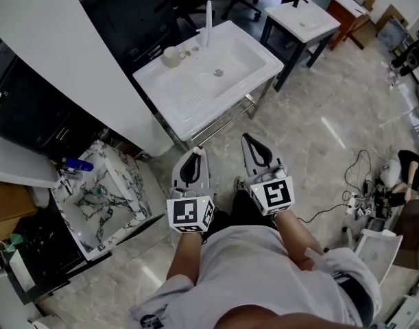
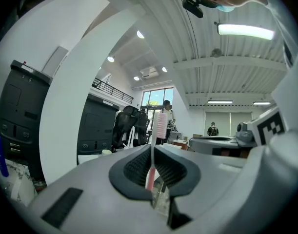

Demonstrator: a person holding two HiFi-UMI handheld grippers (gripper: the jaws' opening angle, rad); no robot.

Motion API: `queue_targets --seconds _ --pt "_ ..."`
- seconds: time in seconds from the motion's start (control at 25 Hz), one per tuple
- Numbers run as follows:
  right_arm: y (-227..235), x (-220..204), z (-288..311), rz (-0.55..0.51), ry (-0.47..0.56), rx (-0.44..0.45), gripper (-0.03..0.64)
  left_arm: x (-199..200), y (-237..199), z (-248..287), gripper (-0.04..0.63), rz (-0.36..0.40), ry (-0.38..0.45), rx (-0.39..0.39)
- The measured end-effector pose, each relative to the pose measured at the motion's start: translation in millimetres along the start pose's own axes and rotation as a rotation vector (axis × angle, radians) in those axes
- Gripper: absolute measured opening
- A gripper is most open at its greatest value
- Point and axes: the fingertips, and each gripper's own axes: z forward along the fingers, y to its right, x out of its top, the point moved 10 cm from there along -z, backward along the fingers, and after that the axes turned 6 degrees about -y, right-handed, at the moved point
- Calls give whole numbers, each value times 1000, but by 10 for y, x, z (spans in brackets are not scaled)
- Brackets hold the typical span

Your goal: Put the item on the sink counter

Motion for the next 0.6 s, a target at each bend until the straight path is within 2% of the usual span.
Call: queue_targets --seconds 0.28,0.6 --pt "319 -25 236 32 24 10 5 118 23 377 28 35 -19 9" --pt "1020 -74 438 56 50 2 5 198 312 1108 28 65 -37 -13"
